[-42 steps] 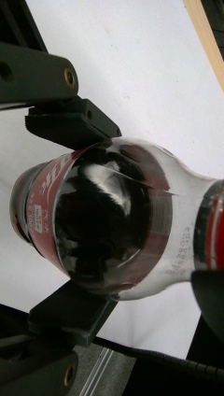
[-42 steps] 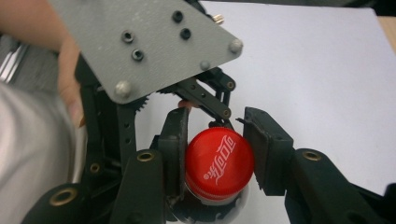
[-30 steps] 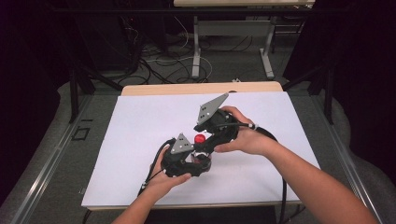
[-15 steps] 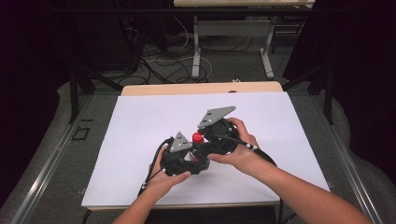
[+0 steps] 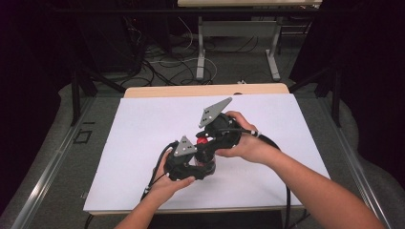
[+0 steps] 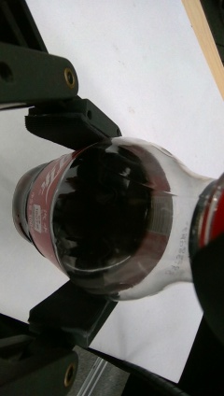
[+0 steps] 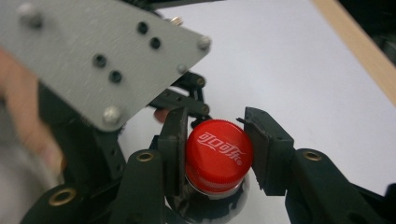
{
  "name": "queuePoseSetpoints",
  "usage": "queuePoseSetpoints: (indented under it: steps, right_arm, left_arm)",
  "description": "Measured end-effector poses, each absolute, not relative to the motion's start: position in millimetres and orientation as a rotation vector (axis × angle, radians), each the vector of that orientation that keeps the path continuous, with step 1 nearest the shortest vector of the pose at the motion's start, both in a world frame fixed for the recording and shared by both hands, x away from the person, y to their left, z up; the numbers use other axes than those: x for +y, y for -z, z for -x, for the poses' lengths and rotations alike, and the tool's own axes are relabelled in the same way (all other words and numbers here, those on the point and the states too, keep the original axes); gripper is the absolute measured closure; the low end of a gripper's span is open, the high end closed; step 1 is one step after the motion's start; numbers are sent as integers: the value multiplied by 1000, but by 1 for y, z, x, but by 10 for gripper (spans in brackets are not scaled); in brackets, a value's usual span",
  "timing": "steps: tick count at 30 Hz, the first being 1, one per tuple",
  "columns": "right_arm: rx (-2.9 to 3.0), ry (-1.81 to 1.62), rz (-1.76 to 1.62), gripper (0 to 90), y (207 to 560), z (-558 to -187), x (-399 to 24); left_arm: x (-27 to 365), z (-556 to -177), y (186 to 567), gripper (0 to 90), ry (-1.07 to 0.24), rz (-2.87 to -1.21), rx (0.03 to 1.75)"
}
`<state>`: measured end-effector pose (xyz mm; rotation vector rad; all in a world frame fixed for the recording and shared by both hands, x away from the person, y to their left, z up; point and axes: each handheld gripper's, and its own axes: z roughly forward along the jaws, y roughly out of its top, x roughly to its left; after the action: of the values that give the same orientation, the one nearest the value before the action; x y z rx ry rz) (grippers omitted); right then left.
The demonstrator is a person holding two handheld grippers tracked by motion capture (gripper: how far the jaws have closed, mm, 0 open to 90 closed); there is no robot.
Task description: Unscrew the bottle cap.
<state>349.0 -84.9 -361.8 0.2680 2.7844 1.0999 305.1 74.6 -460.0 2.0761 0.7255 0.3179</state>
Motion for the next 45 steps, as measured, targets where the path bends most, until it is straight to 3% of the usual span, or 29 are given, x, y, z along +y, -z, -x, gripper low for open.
queuePoseSetpoints:
  steps: [11,32,45]
  right_arm:
    - [2902,-1143,66,609,357,-364,-92]
    - [2844,-1187,-132,608,348,-367,-111]
    - [2819,-1097,-268,607,373,-360,-121]
  left_arm:
    - [74,-303,457,302,-287,-2099,671]
    - [79,-313,468,301,-306,-2086,735]
    - [89,-331,465,301,-328,-2053,817]
